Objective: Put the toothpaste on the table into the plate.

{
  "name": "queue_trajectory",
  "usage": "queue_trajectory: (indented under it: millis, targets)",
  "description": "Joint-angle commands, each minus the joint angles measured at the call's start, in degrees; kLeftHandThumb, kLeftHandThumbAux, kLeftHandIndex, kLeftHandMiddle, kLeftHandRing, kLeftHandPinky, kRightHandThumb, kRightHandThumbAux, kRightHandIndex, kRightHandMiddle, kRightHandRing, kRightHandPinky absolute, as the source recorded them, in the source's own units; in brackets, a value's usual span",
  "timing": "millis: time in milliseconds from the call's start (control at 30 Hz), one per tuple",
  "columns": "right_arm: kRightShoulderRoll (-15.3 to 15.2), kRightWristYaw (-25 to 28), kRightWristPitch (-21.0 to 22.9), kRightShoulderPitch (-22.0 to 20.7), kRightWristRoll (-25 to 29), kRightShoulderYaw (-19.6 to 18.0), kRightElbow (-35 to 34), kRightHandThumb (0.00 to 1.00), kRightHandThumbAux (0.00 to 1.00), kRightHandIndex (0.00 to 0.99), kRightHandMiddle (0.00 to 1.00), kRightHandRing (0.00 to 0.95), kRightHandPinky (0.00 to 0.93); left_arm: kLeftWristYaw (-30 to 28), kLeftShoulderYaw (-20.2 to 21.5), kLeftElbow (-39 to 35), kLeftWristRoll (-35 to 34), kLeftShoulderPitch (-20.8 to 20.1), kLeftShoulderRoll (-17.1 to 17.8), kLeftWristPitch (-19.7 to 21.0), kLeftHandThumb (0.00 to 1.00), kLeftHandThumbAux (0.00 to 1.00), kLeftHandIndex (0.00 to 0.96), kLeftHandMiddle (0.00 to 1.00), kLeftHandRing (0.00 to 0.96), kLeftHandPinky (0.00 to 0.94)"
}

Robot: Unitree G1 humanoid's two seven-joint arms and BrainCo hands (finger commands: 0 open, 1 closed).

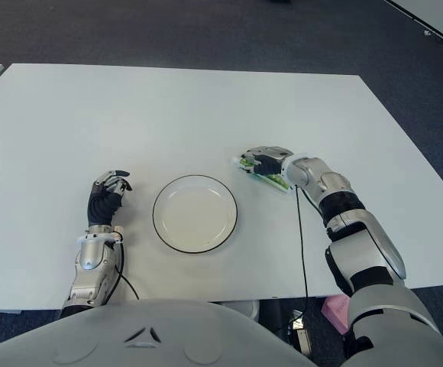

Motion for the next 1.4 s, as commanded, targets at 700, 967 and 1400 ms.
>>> queue_trajectory:
  millis: [700, 967, 1400]
  targets:
    - [-4.4, 7.3, 14.8, 18.5, -1.2, -2.7, -33.5, 0.602, 0.174, 0.000, 0.000, 0.000, 0.000, 5.2, -0.7, -0.2, 2.4, 2.2, -1.8, 6.2, 0.700, 0.719, 0.438, 0.881, 0.886, 0.873]
    - [-3.4, 9.4, 21.8, 24.4, -3.3, -4.0, -43.2, 0.600, 0.166, 0.000, 0.000, 0.000, 0.000, 5.3, -0.9, -1.5, 2.4, 3.1, -1.7, 7.1, 0.701, 0.718, 0.438, 0.880, 0.882, 0.872]
    - [6.2, -0.5, 33.3, 28.7, -12.0, -0.3, -37.7, 0.566, 0.219, 0.000, 0.000, 0.000, 0.000, 5.2, -0.7, -3.6, 2.2, 5.1, -1.5, 7.8, 0.703, 0.717, 0.439, 0.878, 0.881, 0.873]
